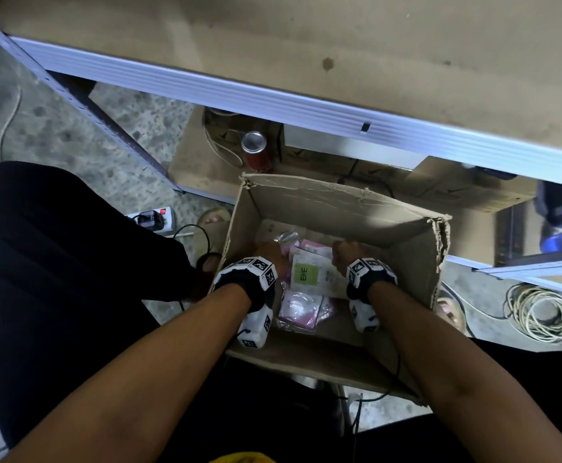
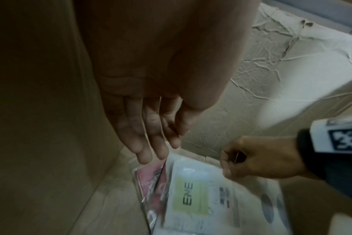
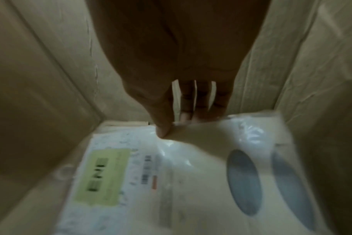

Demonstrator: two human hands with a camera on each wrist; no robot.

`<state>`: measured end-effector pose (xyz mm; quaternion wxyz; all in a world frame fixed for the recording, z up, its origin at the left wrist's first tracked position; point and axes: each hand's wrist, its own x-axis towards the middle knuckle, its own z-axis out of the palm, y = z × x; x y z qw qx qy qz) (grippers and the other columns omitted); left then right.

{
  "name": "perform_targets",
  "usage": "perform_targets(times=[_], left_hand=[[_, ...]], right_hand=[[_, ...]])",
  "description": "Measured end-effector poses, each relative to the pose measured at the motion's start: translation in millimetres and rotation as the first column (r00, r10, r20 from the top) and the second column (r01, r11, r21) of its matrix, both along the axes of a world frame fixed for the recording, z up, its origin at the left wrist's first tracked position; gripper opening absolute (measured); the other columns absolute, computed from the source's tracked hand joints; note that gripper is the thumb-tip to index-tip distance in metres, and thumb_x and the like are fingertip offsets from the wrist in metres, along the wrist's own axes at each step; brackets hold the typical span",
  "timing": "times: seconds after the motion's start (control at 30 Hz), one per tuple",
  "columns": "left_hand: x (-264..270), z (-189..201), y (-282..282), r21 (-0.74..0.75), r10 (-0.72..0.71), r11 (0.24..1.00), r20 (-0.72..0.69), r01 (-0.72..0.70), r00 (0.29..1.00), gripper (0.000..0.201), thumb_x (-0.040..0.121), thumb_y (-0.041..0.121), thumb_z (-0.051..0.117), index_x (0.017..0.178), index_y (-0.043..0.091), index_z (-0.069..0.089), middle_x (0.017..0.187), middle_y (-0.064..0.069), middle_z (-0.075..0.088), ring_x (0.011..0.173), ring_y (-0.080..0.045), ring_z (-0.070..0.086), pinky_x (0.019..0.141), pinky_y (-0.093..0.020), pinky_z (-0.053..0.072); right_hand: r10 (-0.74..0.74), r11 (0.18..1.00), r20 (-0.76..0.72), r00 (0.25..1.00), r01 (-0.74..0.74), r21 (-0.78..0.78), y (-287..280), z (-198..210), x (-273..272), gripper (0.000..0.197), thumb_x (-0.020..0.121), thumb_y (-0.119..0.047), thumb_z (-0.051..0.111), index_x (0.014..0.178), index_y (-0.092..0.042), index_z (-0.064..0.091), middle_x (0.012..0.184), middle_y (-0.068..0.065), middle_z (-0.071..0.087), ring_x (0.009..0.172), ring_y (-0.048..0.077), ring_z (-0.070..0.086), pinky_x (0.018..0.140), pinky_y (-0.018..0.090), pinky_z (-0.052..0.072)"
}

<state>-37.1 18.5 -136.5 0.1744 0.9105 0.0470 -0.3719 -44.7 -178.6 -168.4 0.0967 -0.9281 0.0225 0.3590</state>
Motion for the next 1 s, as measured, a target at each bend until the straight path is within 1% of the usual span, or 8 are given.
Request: perform_targets(times=[0.2,0.27,0.43,0.57,0.63,0.73,0.9,1.0], left_hand=[[-10.6,-7.9,-13.6,0.028,-0.051,0.998,-0.119,0.055,0.992,0.037,0.097,0.024,0.05,0.124,0.002,0.06,0.128,-0.018,0.062,0.115,-0.033,0.061,0.089,-0.032,0.048],[-13.5,-11.0,-16.2,0.044,-0.067,0.996,-0.158,0.075,0.985,0.038,0.097,0.028,0.049,0.124,0.004,0.061,0.128,-0.018,0.062,0.114,-0.033,0.062,0.087,-0.031,0.048],[-14.9,-22.9,-26.7,0.018,-0.042,0.999,-0.201,0.046,0.979,0.057,0.099,0.025,0.054,0.144,-0.006,0.038,0.148,-0.021,0.044,0.135,-0.036,0.046,0.11,-0.04,0.041],[-13.2,-13.6,-27.2,-0.004,-0.13,0.991,-0.197,0.132,0.972,0.071,0.094,0.025,0.063,0.152,0.002,0.029,0.159,-0.022,0.021,0.146,-0.036,0.028,0.118,-0.039,0.029],[-11.3,-22.7,-29.7,-0.018,0.008,1.0,-0.2,-0.012,0.98,0.064,0.097,0.019,0.059,0.149,-0.004,0.03,0.156,-0.022,0.03,0.142,-0.035,0.035,0.115,-0.039,0.033],[-9.6,-30.4,-35.2,0.018,0.095,0.995,-0.221,-0.094,0.971,0.072,0.097,0.018,0.06,0.151,-0.005,0.019,0.157,-0.023,0.027,0.143,-0.036,0.032,0.115,-0.039,0.032],[-17.0,-47.8,-34.7,-0.053,0.087,0.993,-0.321,-0.11,0.943,0.045,0.1,0.012,0.051,0.14,-0.009,0.045,0.144,-0.023,0.049,0.133,-0.034,0.048,0.108,-0.037,0.041],[-18.7,-49.8,-37.1,-0.098,0.169,0.971,-0.359,-0.217,0.918,0.042,0.103,0.016,0.047,0.14,-0.004,0.048,0.145,-0.021,0.049,0.134,-0.032,0.048,0.108,-0.033,0.042]], right_hand=[[-0.138,0.989,-0.054,0.989,0.14,0.051,-11.6,3.1,-14.3,0.041,0.097,-0.019,0.046,0.137,-0.012,0.049,0.14,0.018,0.049,0.128,0.036,0.05,0.105,0.043,0.044],[-0.19,0.982,-0.019,0.982,0.19,0.02,-15.7,5.9,-21.0,0.039,0.095,-0.02,0.053,0.131,-0.007,0.052,0.136,0.02,0.054,0.124,0.036,0.054,0.099,0.04,0.046],[-0.285,0.958,-0.03,0.958,0.284,-0.049,-22.2,13.0,-46.9,0.043,0.094,-0.025,0.053,0.13,-0.002,0.053,0.137,0.021,0.053,0.128,0.036,0.05,0.104,0.038,0.041],[-0.529,0.849,-0.054,0.847,0.528,-0.031,-19.1,17.9,-63.3,0.065,0.091,-0.021,0.057,0.149,-0.009,0.031,0.142,0.021,0.049,0.131,0.039,0.048,0.103,0.039,0.042],[-0.611,0.791,-0.076,0.788,0.609,-0.054,-17.2,21.1,-68.0,0.073,0.091,-0.021,0.059,0.153,-0.011,0.021,0.144,0.021,0.046,0.133,0.039,0.046,0.103,0.04,0.042],[-0.676,0.737,-0.094,0.731,0.671,-0.082,-18.9,27.8,-67.5,0.067,0.091,-0.021,0.061,0.148,-0.006,0.03,0.144,0.022,0.046,0.13,0.039,0.049,0.1,0.04,0.044],[-0.671,0.741,-0.089,0.736,0.664,-0.096,-20.7,34.2,-69.3,0.065,0.091,-0.016,0.056,0.149,-0.006,0.03,0.141,0.022,0.049,0.129,0.039,0.051,0.098,0.038,0.045],[-0.683,0.731,-0.107,0.723,0.678,-0.084,-19.5,38.3,-71.1,0.063,0.089,-0.015,0.057,0.147,-0.008,0.034,0.138,0.022,0.053,0.127,0.04,0.052,0.097,0.038,0.046]])
